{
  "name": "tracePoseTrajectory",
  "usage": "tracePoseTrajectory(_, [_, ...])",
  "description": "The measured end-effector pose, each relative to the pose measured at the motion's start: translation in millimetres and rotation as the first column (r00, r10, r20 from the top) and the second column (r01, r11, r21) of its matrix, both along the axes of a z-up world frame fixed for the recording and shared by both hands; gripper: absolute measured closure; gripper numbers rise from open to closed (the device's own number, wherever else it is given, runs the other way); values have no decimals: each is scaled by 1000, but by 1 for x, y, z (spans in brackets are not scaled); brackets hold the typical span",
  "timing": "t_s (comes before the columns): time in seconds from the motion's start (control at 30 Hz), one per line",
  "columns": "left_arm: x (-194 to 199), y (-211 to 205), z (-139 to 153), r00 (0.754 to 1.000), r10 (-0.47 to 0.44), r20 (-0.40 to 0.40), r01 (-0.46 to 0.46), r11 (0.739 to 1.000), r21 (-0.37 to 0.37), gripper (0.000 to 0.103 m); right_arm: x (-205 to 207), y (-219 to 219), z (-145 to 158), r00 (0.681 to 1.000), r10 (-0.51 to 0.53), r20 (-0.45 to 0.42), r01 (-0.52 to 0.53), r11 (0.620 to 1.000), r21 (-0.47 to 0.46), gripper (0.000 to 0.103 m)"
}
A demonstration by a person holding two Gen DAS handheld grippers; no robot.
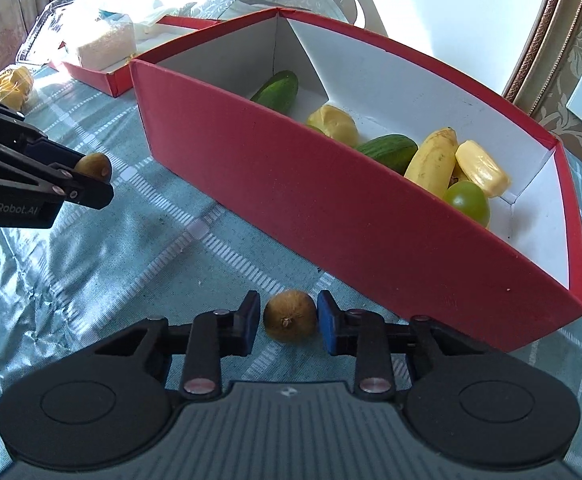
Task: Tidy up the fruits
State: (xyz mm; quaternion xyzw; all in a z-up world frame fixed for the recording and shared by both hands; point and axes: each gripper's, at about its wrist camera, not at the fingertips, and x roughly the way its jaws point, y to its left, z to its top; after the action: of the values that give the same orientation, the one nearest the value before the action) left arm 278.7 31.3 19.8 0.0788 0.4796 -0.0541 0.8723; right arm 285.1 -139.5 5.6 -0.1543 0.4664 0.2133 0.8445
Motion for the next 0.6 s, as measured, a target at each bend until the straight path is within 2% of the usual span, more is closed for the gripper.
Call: tracePoseTrajectory(0.6, [0,0,0,1000,5,-3,-5,1000,-1,79,-5,-2,3,1000,3,11,-3,1000,-3,76])
